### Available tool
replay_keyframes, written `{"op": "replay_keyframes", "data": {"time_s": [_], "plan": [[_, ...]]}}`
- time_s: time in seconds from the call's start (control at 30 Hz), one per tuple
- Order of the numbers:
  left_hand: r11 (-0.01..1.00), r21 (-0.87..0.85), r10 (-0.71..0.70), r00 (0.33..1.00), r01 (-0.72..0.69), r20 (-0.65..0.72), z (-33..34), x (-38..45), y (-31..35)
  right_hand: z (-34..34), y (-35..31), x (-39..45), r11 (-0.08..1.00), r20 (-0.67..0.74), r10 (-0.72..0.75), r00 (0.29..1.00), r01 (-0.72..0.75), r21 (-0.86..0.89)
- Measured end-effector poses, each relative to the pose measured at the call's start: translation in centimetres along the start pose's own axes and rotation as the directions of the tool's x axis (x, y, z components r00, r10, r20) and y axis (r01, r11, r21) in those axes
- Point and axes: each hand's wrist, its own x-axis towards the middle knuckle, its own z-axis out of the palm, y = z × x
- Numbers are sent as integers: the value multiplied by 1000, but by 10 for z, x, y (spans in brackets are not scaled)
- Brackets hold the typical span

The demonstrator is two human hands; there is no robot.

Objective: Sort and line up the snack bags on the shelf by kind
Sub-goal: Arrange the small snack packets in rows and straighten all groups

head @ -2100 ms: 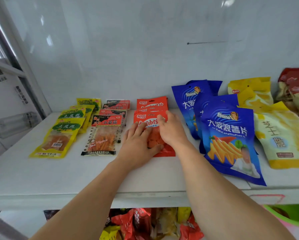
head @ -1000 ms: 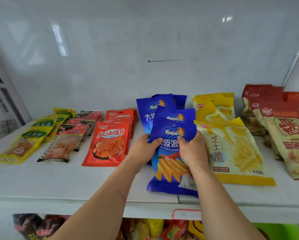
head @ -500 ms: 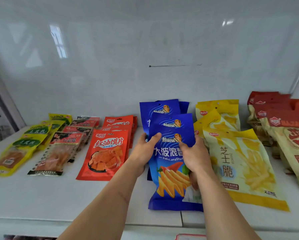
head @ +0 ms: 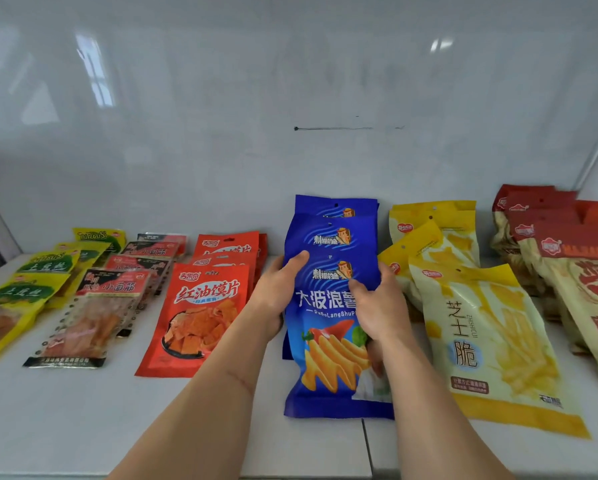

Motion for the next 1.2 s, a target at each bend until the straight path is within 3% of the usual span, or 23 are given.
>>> {"op": "replay_keyframes", "data": {"time_s": [0.37, 0.73, 1.2], "plan": [[985, 167, -29, 999, 34, -33, -3, 10, -2, 1, 4, 7, 980, -24, 79, 997, -82, -180], [936, 344, 110, 988, -68, -104, -5, 3, -12, 4, 10, -2, 970, -108, 89, 990, -111, -214], [978, 205, 56, 987, -25, -149, 0, -5, 2, -9, -4, -12, 990, -233, -58, 971, 26, -139]]}}
